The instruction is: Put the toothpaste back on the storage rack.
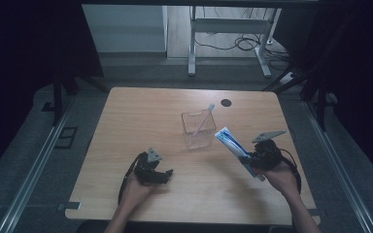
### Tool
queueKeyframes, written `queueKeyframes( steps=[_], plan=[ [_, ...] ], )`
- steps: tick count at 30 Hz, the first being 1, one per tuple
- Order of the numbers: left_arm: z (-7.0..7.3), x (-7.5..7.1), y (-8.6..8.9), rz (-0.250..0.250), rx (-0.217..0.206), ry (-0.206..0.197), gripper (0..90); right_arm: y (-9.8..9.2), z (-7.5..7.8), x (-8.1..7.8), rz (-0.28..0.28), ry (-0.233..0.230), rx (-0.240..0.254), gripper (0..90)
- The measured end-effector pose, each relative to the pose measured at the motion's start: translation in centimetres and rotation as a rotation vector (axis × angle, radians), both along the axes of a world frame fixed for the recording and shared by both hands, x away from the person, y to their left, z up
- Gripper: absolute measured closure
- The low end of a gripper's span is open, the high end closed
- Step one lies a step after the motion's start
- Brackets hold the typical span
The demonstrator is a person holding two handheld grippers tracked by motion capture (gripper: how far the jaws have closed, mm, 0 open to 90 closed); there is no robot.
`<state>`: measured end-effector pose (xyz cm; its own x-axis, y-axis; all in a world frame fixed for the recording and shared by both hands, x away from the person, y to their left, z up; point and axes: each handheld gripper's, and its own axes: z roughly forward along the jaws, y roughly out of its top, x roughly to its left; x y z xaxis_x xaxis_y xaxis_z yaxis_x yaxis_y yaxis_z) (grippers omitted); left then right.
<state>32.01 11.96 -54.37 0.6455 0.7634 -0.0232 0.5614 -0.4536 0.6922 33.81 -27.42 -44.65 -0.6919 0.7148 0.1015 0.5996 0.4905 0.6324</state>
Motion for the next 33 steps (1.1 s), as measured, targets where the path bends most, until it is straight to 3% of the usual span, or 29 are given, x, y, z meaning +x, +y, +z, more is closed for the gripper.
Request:
queueKeyframes(
  steps=[21,33],
  plan=[
    [0.0,0.0,0.0,0.0,0.0,-0.001,16.9,1.1,2.7,1.1,-0.001,-0.071,0.071,72.7],
    [0.0,0.0,0.0,-0.001,0.0,-0.001,16.8,2.8,4.5,2.2,0.032,-0.126,0.102,72.7]
  ],
)
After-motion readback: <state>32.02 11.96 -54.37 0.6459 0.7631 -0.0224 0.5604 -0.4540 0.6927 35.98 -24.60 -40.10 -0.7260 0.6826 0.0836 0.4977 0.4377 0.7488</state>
